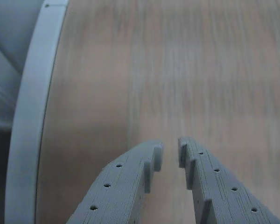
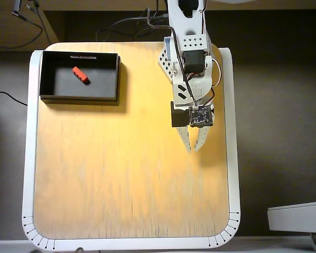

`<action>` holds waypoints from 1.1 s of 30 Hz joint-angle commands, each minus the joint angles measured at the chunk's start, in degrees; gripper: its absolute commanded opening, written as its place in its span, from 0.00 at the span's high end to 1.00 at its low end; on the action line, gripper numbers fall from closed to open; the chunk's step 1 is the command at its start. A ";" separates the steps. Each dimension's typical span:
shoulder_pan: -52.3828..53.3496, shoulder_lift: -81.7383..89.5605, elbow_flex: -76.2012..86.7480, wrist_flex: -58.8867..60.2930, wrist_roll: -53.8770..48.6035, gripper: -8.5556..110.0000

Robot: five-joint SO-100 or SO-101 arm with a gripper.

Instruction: Grasp a lego block and put it in the bin.

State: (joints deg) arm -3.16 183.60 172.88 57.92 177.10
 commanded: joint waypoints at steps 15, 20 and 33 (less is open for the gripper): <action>-0.79 5.27 8.96 18.37 -6.15 0.93; -0.79 5.27 8.96 18.37 -6.50 0.93; -0.79 5.27 8.96 18.37 -7.03 0.93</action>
State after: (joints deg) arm -3.16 183.60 172.88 75.94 170.24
